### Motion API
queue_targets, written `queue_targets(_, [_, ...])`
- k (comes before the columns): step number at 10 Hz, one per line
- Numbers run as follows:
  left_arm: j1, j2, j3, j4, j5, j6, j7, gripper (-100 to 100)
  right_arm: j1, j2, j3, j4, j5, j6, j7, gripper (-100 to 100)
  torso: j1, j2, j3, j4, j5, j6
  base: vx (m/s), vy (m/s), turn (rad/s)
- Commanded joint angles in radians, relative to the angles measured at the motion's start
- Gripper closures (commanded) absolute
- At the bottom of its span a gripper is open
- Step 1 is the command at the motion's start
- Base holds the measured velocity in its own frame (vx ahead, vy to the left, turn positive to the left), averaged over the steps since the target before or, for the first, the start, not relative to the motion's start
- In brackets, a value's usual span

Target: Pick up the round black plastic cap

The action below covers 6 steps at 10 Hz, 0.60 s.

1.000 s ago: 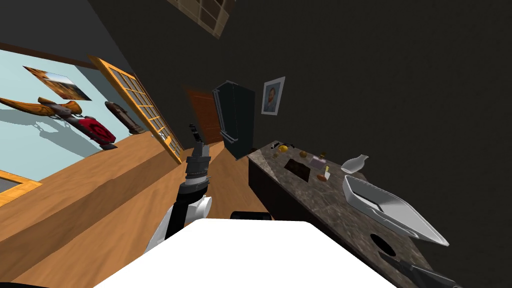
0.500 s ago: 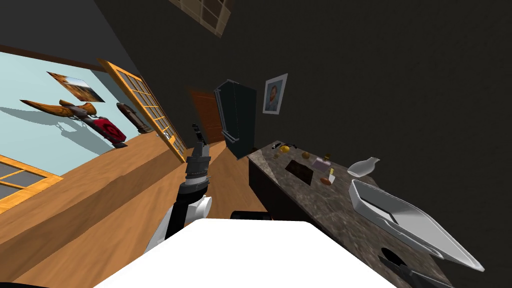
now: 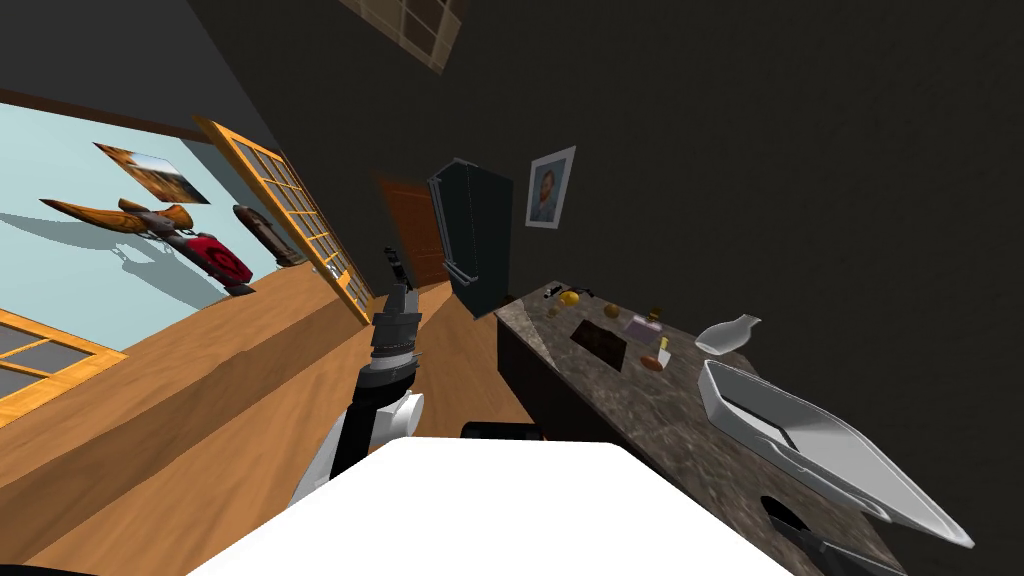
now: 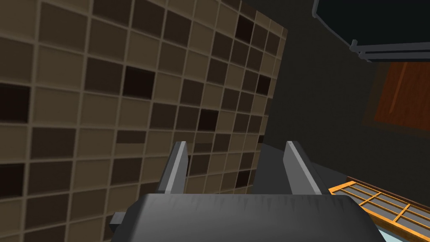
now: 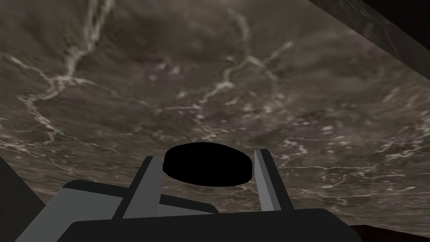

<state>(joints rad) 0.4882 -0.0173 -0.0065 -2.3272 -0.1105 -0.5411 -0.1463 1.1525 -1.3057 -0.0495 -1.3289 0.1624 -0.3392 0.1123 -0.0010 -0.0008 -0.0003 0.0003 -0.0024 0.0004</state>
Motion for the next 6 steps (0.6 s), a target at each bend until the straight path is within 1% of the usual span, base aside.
queue_targets(1, [0.0,0.0,0.0,0.0,0.0,0.0,0.0,0,0.0,0.0,0.0,0.0,0.0,0.0,0.0,100,0.0,0.0,0.0,0.0,0.0,0.0,0.0,0.0,0.0])
queue_targets(2, [0.0,0.0,0.0,0.0,0.0,0.0,0.0,0,0.0,0.0,0.0,0.0,0.0,0.0,0.0,0,0.0,0.0,0.0,0.0,0.0,0.0,0.0,0.0,0.0])
queue_targets(3, [0.0,0.0,0.0,0.0,0.0,0.0,0.0,0,0.033,-0.029,-0.026,-0.017,-0.011,-0.008,-0.01,100,0.0,0.0,0.0,0.0,0.0,0.0,-0.017,0.022,-0.105])
queue_targets(4, [0.0,0.0,0.0,0.0,0.0,0.0,0.0,0,0.045,-0.042,-0.035,-0.023,-0.016,-0.011,-0.015,100,0.002,0.001,0.001,0.0,0.001,0.001,-0.025,0.034,-0.109])
queue_targets(5, [0.0,0.0,0.0,0.0,0.0,0.0,0.0,0,0.035,-0.034,-0.027,-0.019,-0.012,-0.007,-0.011,100,0.003,0.002,0.001,0.0,0.001,0.001,-0.011,0.015,-0.02])
queue_targets(6, [0.0,0.0,0.0,0.0,0.0,0.0,0.0,0,0.036,-0.036,-0.028,-0.019,-0.013,-0.008,-0.013,0,0.002,0.001,0.001,0.0,0.0,0.001,0.0,0.0,0.0])
